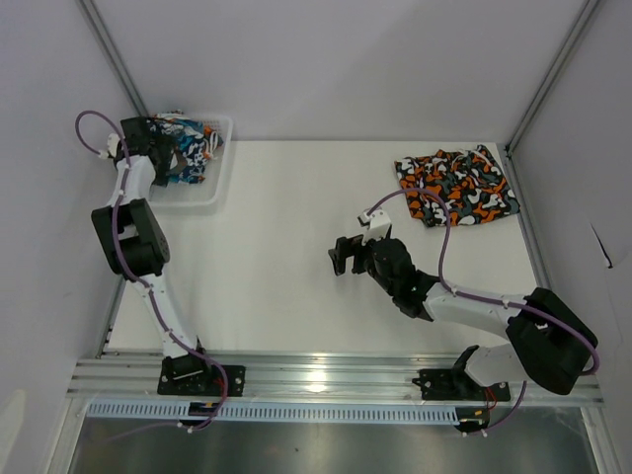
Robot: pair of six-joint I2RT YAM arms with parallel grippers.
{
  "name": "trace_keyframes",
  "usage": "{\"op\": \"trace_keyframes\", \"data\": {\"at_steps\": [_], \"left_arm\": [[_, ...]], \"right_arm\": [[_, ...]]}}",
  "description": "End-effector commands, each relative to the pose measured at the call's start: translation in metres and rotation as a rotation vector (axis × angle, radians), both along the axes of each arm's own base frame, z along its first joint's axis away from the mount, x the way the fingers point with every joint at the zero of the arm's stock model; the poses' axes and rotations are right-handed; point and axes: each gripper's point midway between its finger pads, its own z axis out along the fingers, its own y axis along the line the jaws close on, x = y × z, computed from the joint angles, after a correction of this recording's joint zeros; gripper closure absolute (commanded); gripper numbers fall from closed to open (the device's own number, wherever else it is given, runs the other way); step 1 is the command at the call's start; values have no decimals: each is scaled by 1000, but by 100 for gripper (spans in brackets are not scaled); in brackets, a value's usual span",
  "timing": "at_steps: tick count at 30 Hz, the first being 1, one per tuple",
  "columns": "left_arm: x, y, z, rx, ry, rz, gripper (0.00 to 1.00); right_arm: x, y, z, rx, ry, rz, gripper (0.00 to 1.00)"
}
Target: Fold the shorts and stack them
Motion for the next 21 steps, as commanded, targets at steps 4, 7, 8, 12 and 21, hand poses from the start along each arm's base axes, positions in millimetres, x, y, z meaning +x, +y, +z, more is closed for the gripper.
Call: {"op": "trace_keyframes", "data": {"at_steps": [4, 7, 8, 12, 21], "left_arm": [[24, 49, 8, 2, -98, 98, 1], [31, 59, 6, 8, -105, 118, 1], [35, 63, 11, 16, -120, 125, 1], [49, 67, 10, 31, -173, 120, 9], [86, 53, 30, 32, -326, -20, 100]], "right_arm": [[8, 5, 12, 25, -50, 0, 1], [9, 5, 11, 30, -46, 3, 1], [9, 5, 10, 30, -44, 6, 1], [9, 5, 9, 26, -41, 8, 0], [13, 5, 5, 18, -29, 12, 0]]}}
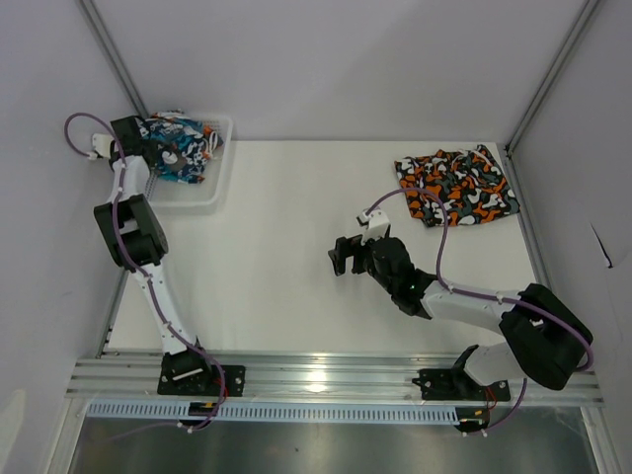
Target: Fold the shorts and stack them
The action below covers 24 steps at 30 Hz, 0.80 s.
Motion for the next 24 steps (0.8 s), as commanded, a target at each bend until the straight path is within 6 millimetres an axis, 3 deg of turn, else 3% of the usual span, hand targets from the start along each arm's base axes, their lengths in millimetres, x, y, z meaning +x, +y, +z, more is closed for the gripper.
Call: {"op": "trace_keyframes", "data": {"at_steps": [1, 3, 4, 6, 7, 9, 13, 14, 16, 17, 20, 21, 22, 23, 24], "left_arm": [[35, -18, 51, 51, -198, -191, 100], [37, -24, 70, 89, -226, -222, 100], [35, -28, 89, 113, -251, -230, 100], [37, -47, 115, 148, -291, -267, 100], [34, -61, 142, 170, -329, -287, 100], [31, -76, 165, 185, -372, -302, 100], [18, -129, 225, 163, -499, -377, 100], [7, -140, 255, 181, -548, -390, 100], [-7, -164, 290, 213, -601, -406, 100], [-28, -175, 327, 263, -653, -415, 100], [-63, -204, 374, 362, -690, -408, 100], [-94, -212, 407, 398, -731, -398, 100], [-112, -227, 423, 425, -754, -408, 100], [-124, -235, 421, 464, -724, -396, 100], [-141, -239, 432, 482, -740, -386, 100]], "right_arm": [[9, 6, 14, 22, -42, 4, 1], [10, 8, 12, 16, -39, 6, 1], [10, 9, 13, 15, -38, 7, 1], [10, 9, 13, 17, -40, 6, 1], [10, 9, 13, 19, -42, 6, 1], [9, 9, 13, 23, -43, 7, 1], [9, 14, 12, 14, -49, 22, 1], [8, 16, 12, 11, -51, 28, 1], [8, 16, 13, 9, -53, 29, 1], [7, 16, 13, 5, -56, 30, 1], [7, 16, 12, 0, -61, 27, 1], [7, 16, 14, 3, -64, 25, 1], [7, 16, 14, 3, -64, 25, 1], [8, 15, 14, 2, -65, 16, 1], [8, 14, 15, 3, -68, 12, 2]]}}
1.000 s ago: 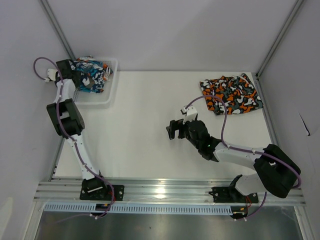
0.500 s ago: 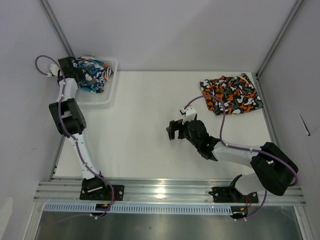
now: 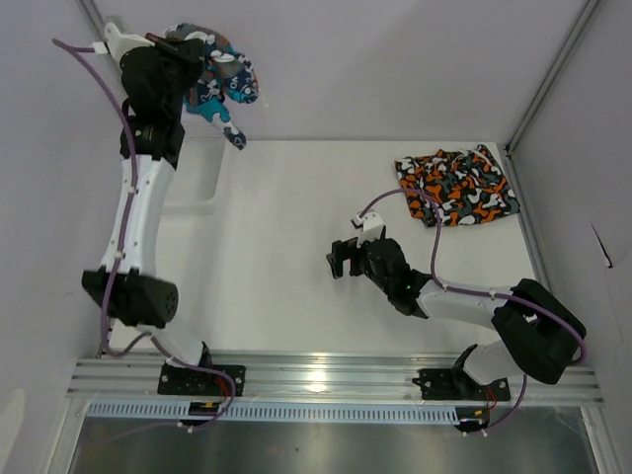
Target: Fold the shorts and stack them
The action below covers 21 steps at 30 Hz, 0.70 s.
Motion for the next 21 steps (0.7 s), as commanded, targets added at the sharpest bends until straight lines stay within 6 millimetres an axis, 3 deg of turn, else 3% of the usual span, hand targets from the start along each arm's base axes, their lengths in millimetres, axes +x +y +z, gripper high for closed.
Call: {"op": "trace_keyframes", "data": {"at_steps": [1, 2, 3, 4, 5, 7, 8, 9, 11, 12, 13, 14, 15, 16, 17, 19, 20, 21], "left_arm": [[-109, -17, 106, 113, -230, 70, 100], [-121, -18, 95, 125, -201, 95, 100], [-136, -19, 98, 103, -205, 111, 100], [-162, -26, 99, 74, -217, 92, 100], [-162, -32, 79, 49, -191, 69, 100], [-183, -40, 59, 7, -162, 31, 100], [-178, -49, 24, -35, -107, 8, 100], [-182, -64, 15, -40, -115, -58, 100], [-183, -109, -56, 16, -10, -181, 100], [-191, -143, -73, 55, 26, -248, 100], [-192, -158, -100, 116, 93, -272, 100], [-188, -174, -149, 226, 226, -303, 100], [-190, -185, -174, 271, 301, -336, 82], [-195, -194, -198, 302, 383, -390, 72], [-200, -189, -234, 350, 528, -387, 47], [-205, -176, -243, 405, 586, -355, 29], [-211, -170, -239, 425, 603, -352, 10], [-218, -165, -225, 426, 577, -349, 6]], "right_arm": [[11, 5, 28, 44, -80, -28, 1], [11, 3, 29, 45, -82, -36, 1], [13, 0, 31, 48, -90, -55, 1], [12, -4, 29, 45, -90, -67, 1], [12, -7, 33, 52, -100, -78, 1], [14, -15, 37, 60, -112, -123, 1], [14, -21, 38, 63, -119, -146, 1], [15, -26, 40, 66, -121, -173, 0], [17, -41, 44, 82, -134, -242, 0], [17, -47, 45, 84, -138, -268, 1], [19, -58, 47, 93, -140, -331, 0], [22, -66, 47, 97, -139, -367, 1], [22, -72, 46, 93, -133, -393, 1], [24, -78, 45, 95, -125, -419, 1], [28, -83, 45, 108, -115, -441, 1], [28, -85, 44, 118, -102, -438, 1], [28, -84, 43, 122, -100, -428, 1], [28, -83, 44, 125, -102, -418, 1]]}}
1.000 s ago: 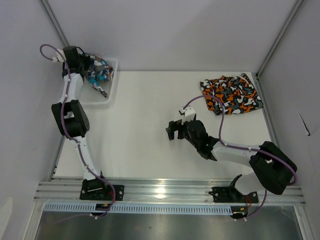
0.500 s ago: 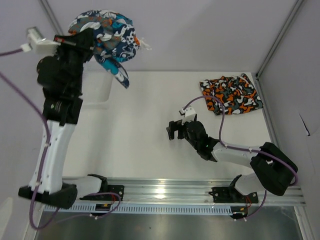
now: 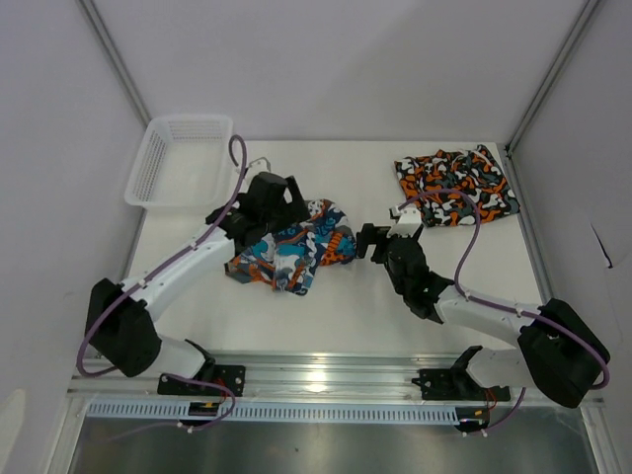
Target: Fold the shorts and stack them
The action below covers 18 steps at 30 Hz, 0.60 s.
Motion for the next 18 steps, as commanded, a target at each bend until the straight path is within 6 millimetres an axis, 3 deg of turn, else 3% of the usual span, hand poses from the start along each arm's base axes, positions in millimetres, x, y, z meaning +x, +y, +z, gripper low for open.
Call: {"op": "trace_keyframes", "data": {"at_steps": [1, 4, 7, 10, 13, 15, 16, 18], "left_arm": [[-26, 35, 66, 44, -91, 20, 1], [-44, 45, 111, 11, -179, 1, 1], [-59, 56, 128, 29, -187, -10, 1], [-73, 60, 116, 69, -144, -59, 1], [-84, 59, 91, 95, -95, -114, 1], [-92, 59, 59, 119, -39, -141, 1], [-91, 56, 56, 104, -52, -150, 1], [-99, 58, 17, 121, 12, -160, 1]], "right_arm": [[3, -5, 9, 48, -20, -39, 1], [1, 13, 8, 45, -23, 71, 1], [-7, 41, 4, 28, -13, 234, 1], [-7, 64, -7, -16, 33, 315, 2], [-11, 84, -13, -56, 51, 377, 6], [-12, 90, -15, -81, 50, 386, 9], [-13, 94, -17, -87, 55, 387, 10], [-10, 92, -18, -87, 63, 364, 13]]}}
